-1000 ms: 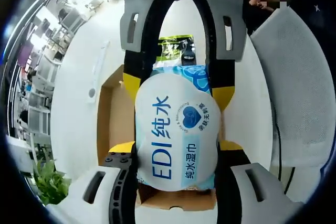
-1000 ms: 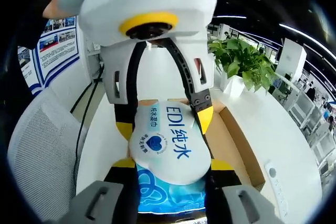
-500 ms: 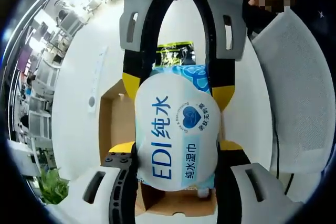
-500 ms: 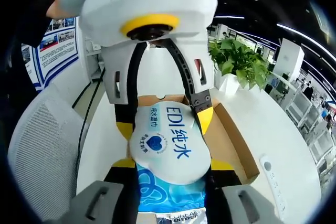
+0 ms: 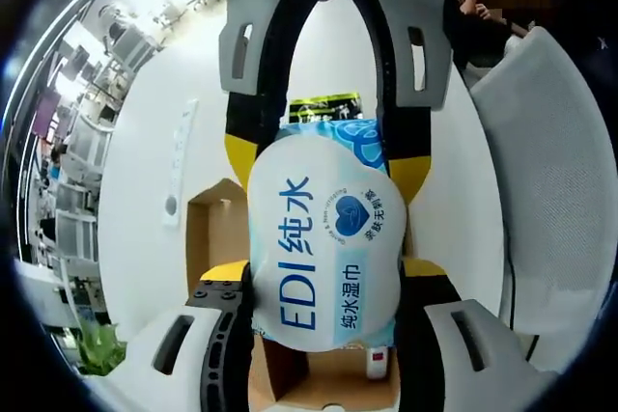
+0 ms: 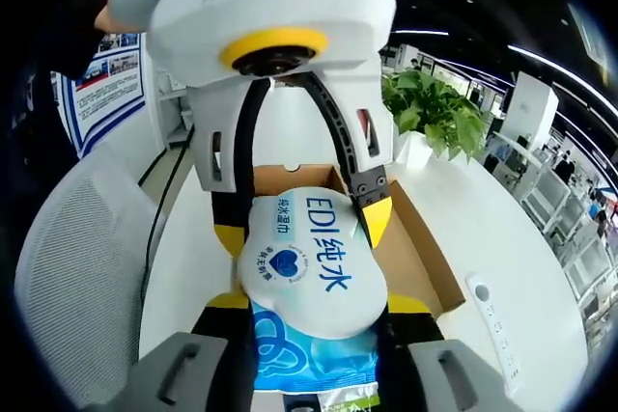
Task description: Operate the shoe box by opening the lid, removing the specified soft item, and placing it in the target area until the item is outside and the box remains undamaged.
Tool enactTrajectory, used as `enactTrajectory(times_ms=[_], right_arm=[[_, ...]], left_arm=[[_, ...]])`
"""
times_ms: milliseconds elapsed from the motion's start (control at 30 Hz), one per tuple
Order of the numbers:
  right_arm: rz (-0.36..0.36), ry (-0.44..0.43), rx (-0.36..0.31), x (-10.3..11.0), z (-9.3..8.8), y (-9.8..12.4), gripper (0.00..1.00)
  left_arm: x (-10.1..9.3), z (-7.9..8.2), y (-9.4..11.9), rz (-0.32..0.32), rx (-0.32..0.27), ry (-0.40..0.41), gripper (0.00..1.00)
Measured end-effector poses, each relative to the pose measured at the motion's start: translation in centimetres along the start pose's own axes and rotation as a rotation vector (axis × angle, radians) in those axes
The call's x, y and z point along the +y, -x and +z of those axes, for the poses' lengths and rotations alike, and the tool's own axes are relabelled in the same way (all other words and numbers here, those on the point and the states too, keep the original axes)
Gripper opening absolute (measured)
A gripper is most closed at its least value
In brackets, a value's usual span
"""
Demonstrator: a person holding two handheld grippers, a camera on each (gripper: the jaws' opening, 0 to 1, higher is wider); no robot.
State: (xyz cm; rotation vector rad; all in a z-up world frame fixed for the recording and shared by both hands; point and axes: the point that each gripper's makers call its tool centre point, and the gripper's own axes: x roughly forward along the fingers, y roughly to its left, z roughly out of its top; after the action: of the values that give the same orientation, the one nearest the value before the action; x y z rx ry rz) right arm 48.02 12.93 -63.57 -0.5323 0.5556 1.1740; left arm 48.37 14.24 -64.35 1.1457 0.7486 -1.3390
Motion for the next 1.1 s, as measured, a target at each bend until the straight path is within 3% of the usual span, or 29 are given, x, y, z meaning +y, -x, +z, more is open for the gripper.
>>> enactTrajectory(times_ms=[1100], right_arm=[[-0.020, -0.025, 0.008, -1.9, -5.2, 4.2, 0.44]], left_arm=[[1.1, 6.0, -3.6, -0.013, -0.011, -0.032, 0.58]])
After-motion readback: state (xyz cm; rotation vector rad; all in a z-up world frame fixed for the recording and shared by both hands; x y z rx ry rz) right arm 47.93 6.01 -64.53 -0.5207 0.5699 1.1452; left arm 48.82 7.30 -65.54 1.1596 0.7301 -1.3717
